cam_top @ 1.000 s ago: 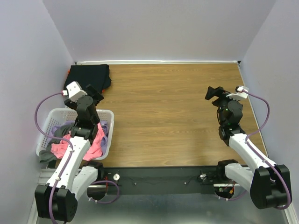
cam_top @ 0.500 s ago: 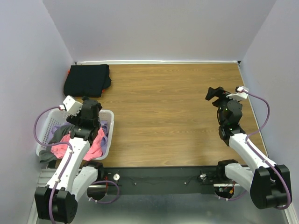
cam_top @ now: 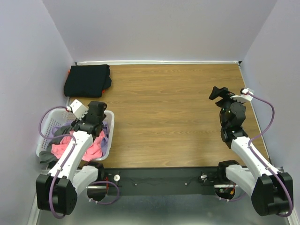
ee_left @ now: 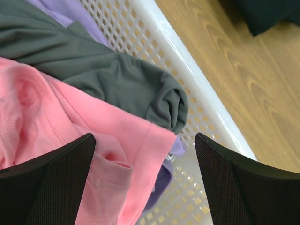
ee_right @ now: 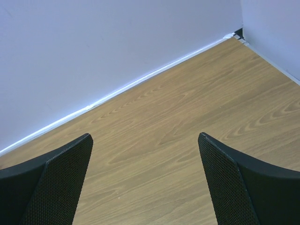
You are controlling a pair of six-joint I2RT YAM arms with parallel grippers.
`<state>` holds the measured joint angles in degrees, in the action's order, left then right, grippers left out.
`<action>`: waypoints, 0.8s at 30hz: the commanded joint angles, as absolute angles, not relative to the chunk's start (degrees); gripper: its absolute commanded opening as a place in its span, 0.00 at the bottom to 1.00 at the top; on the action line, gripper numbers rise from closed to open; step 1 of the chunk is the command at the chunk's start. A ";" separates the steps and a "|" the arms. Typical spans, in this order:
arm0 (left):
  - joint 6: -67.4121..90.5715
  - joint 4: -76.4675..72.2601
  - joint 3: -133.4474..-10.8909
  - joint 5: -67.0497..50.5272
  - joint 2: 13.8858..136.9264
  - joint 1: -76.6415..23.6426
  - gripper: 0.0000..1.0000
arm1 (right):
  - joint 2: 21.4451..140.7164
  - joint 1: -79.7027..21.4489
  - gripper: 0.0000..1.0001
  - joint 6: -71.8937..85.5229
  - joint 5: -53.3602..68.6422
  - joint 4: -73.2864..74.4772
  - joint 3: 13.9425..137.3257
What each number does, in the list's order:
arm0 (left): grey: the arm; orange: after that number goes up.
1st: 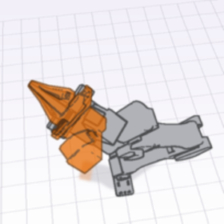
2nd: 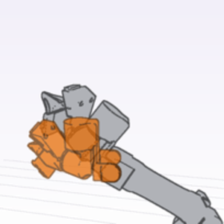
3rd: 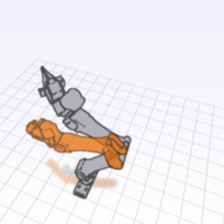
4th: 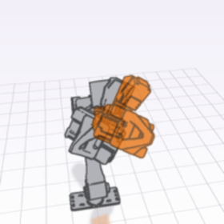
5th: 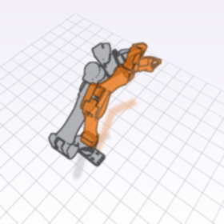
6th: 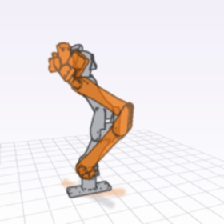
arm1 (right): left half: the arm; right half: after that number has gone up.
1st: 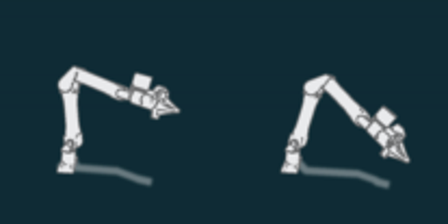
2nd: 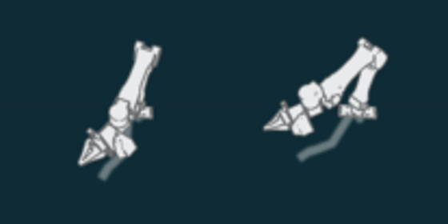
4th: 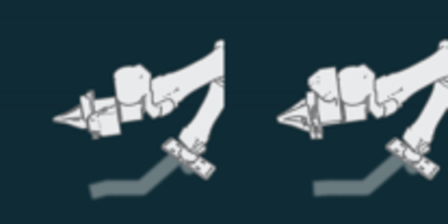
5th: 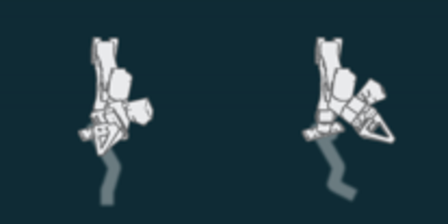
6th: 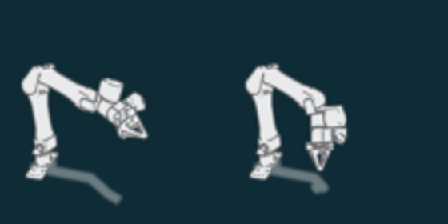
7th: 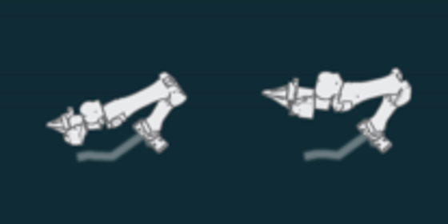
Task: Fold and stack the t-shirts
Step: Grab the tshirt from the pile
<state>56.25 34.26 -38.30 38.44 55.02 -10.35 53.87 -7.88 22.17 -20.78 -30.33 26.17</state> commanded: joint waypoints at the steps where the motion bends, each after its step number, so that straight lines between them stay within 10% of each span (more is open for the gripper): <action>1: 57.39 38.75 -41.83 35.86 59.57 -11.86 0.93 | 53.61 -8.26 1.00 21.80 -23.99 -30.32 26.02; 12: 57.04 46.92 -46.49 33.49 60.91 -12.92 0.61 | 54.32 -8.26 1.00 21.53 -25.40 -30.32 26.19; 24: 61.43 56.68 -49.21 33.31 57.84 -14.06 0.60 | 52.03 -8.26 1.00 21.18 -25.75 -30.15 25.31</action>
